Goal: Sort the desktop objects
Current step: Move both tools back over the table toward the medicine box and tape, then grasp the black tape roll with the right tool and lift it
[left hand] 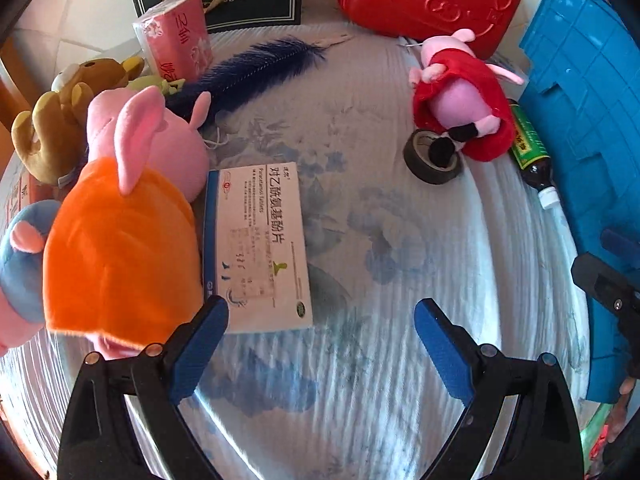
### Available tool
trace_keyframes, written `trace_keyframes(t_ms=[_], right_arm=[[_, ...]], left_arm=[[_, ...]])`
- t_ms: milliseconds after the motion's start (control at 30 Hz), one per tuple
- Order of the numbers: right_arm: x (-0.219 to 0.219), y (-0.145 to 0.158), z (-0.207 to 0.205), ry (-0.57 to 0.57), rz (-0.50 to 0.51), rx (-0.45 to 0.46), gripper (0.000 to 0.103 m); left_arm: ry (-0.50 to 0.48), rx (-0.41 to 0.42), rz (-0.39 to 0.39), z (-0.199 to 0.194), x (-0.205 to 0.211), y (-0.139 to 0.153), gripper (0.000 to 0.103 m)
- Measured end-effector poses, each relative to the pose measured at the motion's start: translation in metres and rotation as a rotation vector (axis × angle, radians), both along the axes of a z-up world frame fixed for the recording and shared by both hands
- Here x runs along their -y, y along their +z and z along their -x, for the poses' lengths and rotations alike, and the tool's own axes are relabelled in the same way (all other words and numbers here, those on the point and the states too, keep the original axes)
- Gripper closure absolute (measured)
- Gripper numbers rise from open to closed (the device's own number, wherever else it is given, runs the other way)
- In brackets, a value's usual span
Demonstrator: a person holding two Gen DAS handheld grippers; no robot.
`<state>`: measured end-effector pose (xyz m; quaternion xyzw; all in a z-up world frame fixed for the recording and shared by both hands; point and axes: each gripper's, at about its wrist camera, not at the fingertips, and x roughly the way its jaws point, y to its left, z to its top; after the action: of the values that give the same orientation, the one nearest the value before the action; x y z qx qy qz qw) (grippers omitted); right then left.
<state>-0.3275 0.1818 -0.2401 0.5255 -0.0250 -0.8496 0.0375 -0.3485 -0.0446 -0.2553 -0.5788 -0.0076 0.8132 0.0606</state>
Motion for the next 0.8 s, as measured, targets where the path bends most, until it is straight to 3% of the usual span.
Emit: trace_keyframes(t_ms=[133, 267, 400, 533, 700, 800], right_arm=[[0.003, -0.021, 0.029, -0.014, 0.026, 0.033, 0.000], [0.014, -0.044, 0.059, -0.002, 0.090, 0.051, 0.000], [0.026, -0.067, 0.084, 0.007, 0.095, 0.089, 0.000], [0.022, -0.084, 0.089, -0.005, 0.105, 0.146, 0.000], [0.013, -0.090, 0.085, -0.003, 0.099, 0.165, 0.000], [0.015, -0.090, 0.083, 0.001, 0.074, 0.156, 0.000]], left_arm=[[0.031, 0.016, 0.039, 0.025, 0.010, -0.018, 0.008], [0.008, -0.013, 0.123, 0.032, 0.005, -0.030, 0.000], [0.013, -0.040, 0.236, 0.037, -0.015, -0.044, 0.000], [-0.082, -0.058, 0.169, 0.032, -0.044, -0.041, 0.000], [-0.010, -0.079, 0.200, 0.037, -0.016, -0.044, 0.000], [0.040, -0.075, 0.153, 0.045, 0.001, -0.040, 0.000]])
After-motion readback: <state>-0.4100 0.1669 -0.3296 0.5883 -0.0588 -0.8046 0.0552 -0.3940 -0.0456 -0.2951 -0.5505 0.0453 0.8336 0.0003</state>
